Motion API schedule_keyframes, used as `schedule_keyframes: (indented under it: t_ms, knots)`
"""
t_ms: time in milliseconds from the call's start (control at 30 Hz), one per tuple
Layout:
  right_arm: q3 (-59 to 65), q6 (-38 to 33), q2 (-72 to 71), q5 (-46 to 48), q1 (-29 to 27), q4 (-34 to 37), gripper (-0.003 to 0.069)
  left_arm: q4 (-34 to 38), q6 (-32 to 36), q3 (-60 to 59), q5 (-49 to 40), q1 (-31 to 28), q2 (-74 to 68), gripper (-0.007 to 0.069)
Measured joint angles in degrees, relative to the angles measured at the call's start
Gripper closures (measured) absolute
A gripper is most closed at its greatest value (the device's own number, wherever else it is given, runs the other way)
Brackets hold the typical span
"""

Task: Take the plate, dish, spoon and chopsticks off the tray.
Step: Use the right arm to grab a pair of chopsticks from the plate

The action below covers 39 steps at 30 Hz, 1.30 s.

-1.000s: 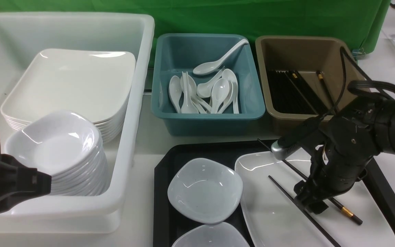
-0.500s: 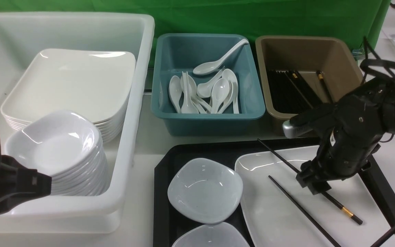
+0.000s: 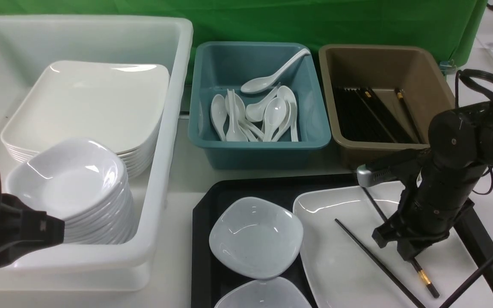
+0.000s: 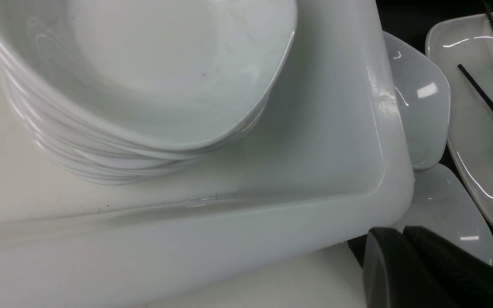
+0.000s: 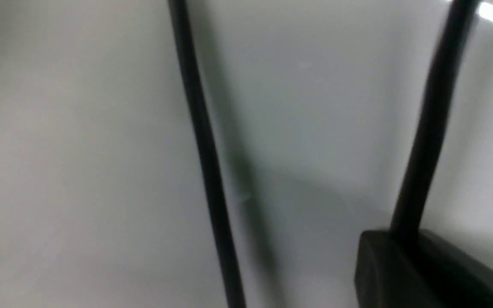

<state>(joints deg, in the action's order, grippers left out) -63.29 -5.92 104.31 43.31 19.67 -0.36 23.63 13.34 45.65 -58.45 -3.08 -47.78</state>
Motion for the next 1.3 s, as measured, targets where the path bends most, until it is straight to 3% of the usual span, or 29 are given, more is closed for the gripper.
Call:
schedule_keyframes:
  t_ms: [167, 333, 567, 633, 800, 833, 933, 1100, 1300]
  knots:
    - [0.0, 0.3, -1.3, 3.4, 0.0, 0.4, 0.0587, 0.2, 0.0, 0.0, 0.0, 0.0, 0.0, 0.0616]
    - [0.7, -0.7, -4.9, 12.5, 0.0, 0.4, 0.0587, 0.3, 0.0, 0.0, 0.0, 0.0, 0.0, 0.0616]
    - [3.8, -1.8, -5.1, 12.5, 0.0, 2.3, 0.0559, 0.4, 0.0, 0.0, 0.0, 0.0, 0.0, 0.0616]
    - [4.9, -2.7, -5.1, 11.1, 0.0, 3.6, 0.0501, 0.4, 0.0, 0.0, 0.0, 0.0, 0.0, 0.0616]
    - [5.3, -3.3, -5.1, 9.5, 0.0, 4.3, 0.0212, 0.4, 0.0, 0.0, 0.0, 0.0, 0.0, 0.0616]
    - [5.3, -3.4, -5.1, 9.4, 0.0, 4.3, 0.0201, 0.4, 0.0, 0.0, 0.0, 0.0, 0.0, 0.0616]
    - [5.3, -3.6, -5.1, 9.1, 0.0, 4.5, 0.0065, 0.4, 0.0, 0.0, 0.0, 0.0, 0.0, 0.0616]
    - [5.3, -4.4, -5.1, 9.0, 0.0, 6.0, 0.0035, 0.4, 0.0, 0.0, 0.0, 0.0, 0.0, 0.0616]
    - [5.3, -6.8, -4.6, 7.5, 1.8, 6.9, 0.0081, 0.4, 0.0, 0.0, 0.0, 0.0, 0.0, 0.0616]
